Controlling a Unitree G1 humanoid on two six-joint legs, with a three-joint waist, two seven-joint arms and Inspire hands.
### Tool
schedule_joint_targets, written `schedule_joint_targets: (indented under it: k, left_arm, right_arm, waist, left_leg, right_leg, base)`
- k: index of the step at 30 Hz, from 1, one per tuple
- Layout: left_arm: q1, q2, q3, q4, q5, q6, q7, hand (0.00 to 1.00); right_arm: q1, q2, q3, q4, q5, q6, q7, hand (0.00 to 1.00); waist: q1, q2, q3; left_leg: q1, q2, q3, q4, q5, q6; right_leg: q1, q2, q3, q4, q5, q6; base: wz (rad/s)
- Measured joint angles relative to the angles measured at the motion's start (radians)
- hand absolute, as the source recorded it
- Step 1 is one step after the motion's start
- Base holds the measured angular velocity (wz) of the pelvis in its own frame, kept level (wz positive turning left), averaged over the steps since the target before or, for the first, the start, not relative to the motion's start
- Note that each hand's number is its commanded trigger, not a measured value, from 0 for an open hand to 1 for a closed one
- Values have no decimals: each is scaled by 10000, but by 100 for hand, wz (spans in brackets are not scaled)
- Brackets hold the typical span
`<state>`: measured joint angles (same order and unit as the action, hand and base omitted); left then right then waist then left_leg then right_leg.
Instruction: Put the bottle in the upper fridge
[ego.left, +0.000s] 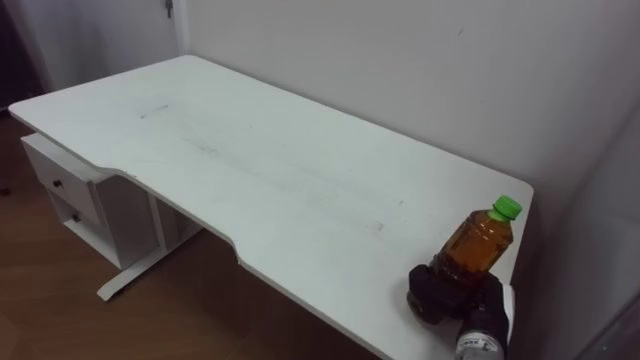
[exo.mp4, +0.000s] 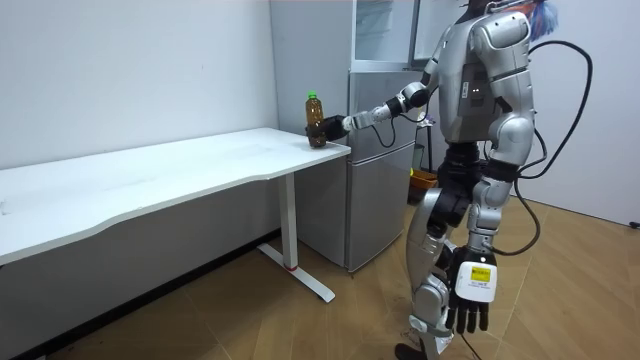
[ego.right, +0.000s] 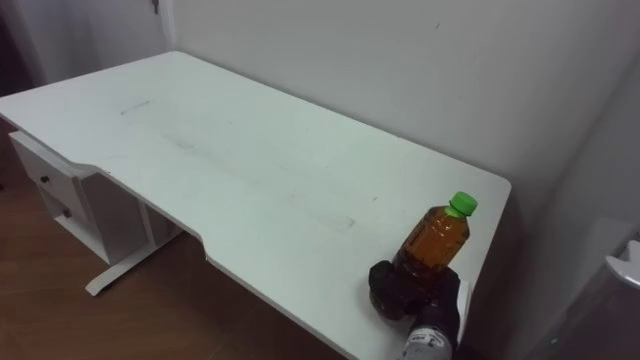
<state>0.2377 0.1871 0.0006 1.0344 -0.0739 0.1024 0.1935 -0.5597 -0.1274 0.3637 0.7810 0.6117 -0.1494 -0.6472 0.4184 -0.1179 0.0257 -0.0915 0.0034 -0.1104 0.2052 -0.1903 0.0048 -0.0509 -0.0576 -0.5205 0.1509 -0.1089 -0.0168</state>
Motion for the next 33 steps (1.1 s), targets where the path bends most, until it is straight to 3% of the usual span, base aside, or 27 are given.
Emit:
schedule_joint_targets:
  k: [4,10,12,16,20,27,33]
  left_arm:
    - [41,-2,293,-31,0,-10,-26,0]
    - [68,-21,404,-75,14,-93,-64,0]
    - [43,-22,645,-108,18,-254,-64,0]
    - [105,-33,807,62,36,-404,-80,0]
    - [207,-135,820,270,185,-424,-84,0]
    - [136,-130,833,366,179,-425,-69,0]
    - [-174,-137,840,445,192,-608,-106,0]
  right_arm:
    - [0,-20,-10,-357,164,220,497,100]
    - [104,-124,-4,-1826,148,495,1221,100]
    - [493,-542,-2,-3219,35,524,1527,100]
    - [710,-870,-3,-4631,-332,528,2059,100]
    - [716,-1200,-15,-4962,-780,549,2534,100]
    - [716,-1899,-39,-6707,-1173,660,3015,100]
    - [716,-2010,-633,-7682,-1562,862,3401,100]
  waist:
    - [-15,59,-18]
    - [-380,62,-27]
    - [-430,74,-32]
    - [-658,181,-69]
    - [-900,399,-198]
    - [-1544,354,-259]
    - [-1961,311,-289]
  left_leg:
    - [97,73,212,-38,11,8]
    - [189,105,388,-54,10,11]
    - [262,135,571,-82,9,11]
    - [479,177,828,-151,8,12]
    - [876,216,1055,-391,8,18]
    - [1041,295,1439,-406,9,9]
    - [1196,313,1544,-410,8,7]
  right_leg:
    - [-61,22,232,0,5,-8]
    - [-61,49,518,-2,11,-17]
    - [-48,68,688,1,15,-19]
    - [33,99,999,9,37,-44]
    - [272,131,1255,45,51,-48]
    - [224,211,1630,174,101,-125]
    - [300,243,1827,211,125,-150]
  base:
    - [-15]
    - [-7]
    - [-10]
    - [-19]
    - [-17]
    - [-16]
    - [-9]
